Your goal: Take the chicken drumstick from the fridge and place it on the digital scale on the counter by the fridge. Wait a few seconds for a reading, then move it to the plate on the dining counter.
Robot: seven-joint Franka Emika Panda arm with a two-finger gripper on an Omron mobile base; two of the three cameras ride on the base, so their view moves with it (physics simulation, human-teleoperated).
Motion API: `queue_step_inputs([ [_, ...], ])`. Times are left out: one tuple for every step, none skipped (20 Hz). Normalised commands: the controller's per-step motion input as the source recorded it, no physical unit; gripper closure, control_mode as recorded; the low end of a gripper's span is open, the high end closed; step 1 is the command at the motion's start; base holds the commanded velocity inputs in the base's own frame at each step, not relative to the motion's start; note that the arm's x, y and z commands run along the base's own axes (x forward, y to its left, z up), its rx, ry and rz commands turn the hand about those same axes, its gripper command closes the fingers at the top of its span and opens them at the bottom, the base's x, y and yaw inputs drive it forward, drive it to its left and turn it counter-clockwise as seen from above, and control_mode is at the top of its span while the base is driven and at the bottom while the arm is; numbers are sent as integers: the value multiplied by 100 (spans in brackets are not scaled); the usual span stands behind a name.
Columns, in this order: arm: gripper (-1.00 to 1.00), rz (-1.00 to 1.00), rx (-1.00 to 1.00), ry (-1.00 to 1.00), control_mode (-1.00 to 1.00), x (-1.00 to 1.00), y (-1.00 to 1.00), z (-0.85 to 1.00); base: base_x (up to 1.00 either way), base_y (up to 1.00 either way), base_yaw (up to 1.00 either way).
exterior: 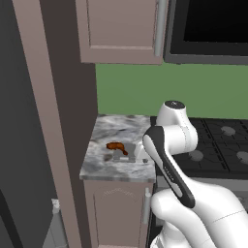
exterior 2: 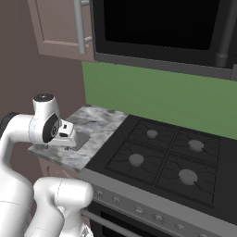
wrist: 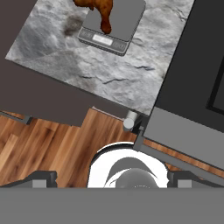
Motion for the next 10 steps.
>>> queue_step_inputs([
  [-100,0,0,0,-100,0,0,0,0,0,0],
  [-100,0,0,0,-100,0,0,0,0,0,0],
  [-100,0,0,0,-100,0,0,0,0,0,0],
  [-100,0,0,0,-100,0,0,0,0,0,0],
  [-100,0,0,0,-100,0,0,0,0,0,0],
  [-100,0,0,0,-100,0,0,0,0,0,0],
  [-100,0,0,0,-100,0,0,0,0,0,0],
  [-100,0,0,0,-100,0,0,0,0,0,0],
  [-100,0,0,0,-100,0,0,0,0,0,0],
  [-100,0,0,0,-100,0,0,0,0,0,0],
])
